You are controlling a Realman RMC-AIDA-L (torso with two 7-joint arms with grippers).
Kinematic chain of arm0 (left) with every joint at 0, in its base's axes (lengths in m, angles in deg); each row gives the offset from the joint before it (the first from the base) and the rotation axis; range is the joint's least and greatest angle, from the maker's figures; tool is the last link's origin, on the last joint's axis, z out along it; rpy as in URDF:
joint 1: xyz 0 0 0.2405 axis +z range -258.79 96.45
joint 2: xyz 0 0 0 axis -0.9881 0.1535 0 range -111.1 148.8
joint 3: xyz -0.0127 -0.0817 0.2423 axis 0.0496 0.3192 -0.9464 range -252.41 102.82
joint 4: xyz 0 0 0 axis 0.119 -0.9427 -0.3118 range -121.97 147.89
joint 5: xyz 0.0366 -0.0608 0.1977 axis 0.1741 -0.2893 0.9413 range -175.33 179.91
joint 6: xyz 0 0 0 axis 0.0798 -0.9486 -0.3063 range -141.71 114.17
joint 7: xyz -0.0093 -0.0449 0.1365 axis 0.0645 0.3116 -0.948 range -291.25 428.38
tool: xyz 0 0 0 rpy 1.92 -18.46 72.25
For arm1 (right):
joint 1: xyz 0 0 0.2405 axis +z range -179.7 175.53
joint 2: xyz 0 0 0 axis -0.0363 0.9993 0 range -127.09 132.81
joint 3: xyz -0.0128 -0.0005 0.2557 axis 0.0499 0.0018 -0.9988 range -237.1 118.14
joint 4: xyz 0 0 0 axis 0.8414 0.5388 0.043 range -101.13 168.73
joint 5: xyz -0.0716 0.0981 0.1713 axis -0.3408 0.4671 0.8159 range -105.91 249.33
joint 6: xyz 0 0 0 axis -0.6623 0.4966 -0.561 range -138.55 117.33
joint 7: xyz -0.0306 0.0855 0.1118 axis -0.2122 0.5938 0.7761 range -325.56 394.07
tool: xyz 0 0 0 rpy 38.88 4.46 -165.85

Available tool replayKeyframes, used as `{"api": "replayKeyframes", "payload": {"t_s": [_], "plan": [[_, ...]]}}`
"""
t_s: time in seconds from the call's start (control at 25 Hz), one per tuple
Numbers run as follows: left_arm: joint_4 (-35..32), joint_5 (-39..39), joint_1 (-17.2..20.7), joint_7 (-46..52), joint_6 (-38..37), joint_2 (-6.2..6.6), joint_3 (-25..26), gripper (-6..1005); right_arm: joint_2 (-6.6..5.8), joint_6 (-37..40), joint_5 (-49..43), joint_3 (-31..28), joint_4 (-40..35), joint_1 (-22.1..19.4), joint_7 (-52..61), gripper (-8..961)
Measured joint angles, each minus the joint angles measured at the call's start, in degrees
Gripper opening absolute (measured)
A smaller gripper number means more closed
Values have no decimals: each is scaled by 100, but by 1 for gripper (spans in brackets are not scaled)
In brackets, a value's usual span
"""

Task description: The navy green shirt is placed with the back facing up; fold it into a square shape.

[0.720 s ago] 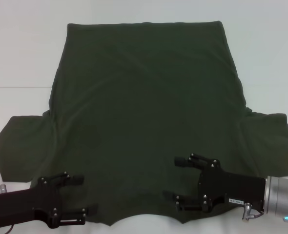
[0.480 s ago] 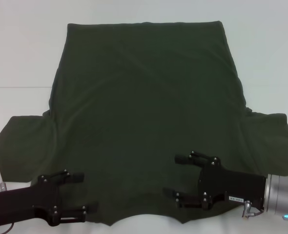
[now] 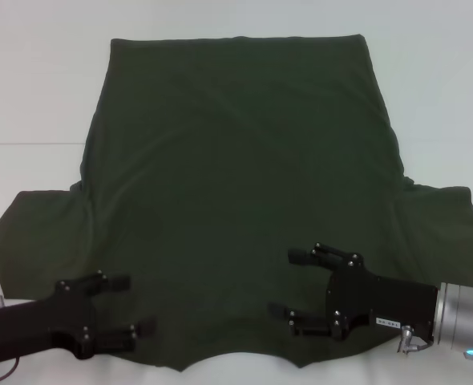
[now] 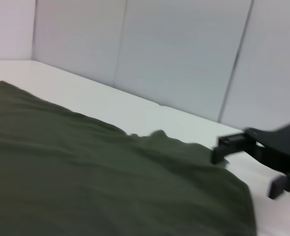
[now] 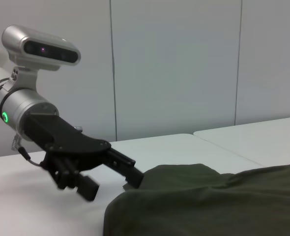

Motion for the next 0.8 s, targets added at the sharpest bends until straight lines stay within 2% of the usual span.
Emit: {"api": "replayKeyframes", "payload": {"t_s": [0.08,0.2,0.28,0.32,0.36,0.48,0.6,0.68,0.8], "plan": [[-1,-1,-24,260,23,6,183,919,0,-15,0,0,-4,0,0,927],[-95,0,-119,1217,60,75,580,919,0,-21,0,0,-5,-5,5,927],[-220,0,-199,2123,206,164,712,917,0,-21,0,0,-6,-13,16,928],[-291,17,-257,2916,400,280,721,916,-2,-19,1,0,-10,-21,23,928],[-291,17,-257,2916,400,280,721,915,-2,-19,1,0,-10,-21,23,928],[-354,51,-344,4152,796,482,644,913,-8,-19,6,0,-14,-38,30,928],[-458,119,-372,5271,1277,671,327,910,-11,-21,7,0,-14,-52,32,928],[-519,331,-418,6052,1561,842,0,908,-15,-18,9,0,-11,-62,33,927],[-560,835,-562,6748,1750,981,-129,905,-17,4,9,0,-10,-87,33,927]]}}
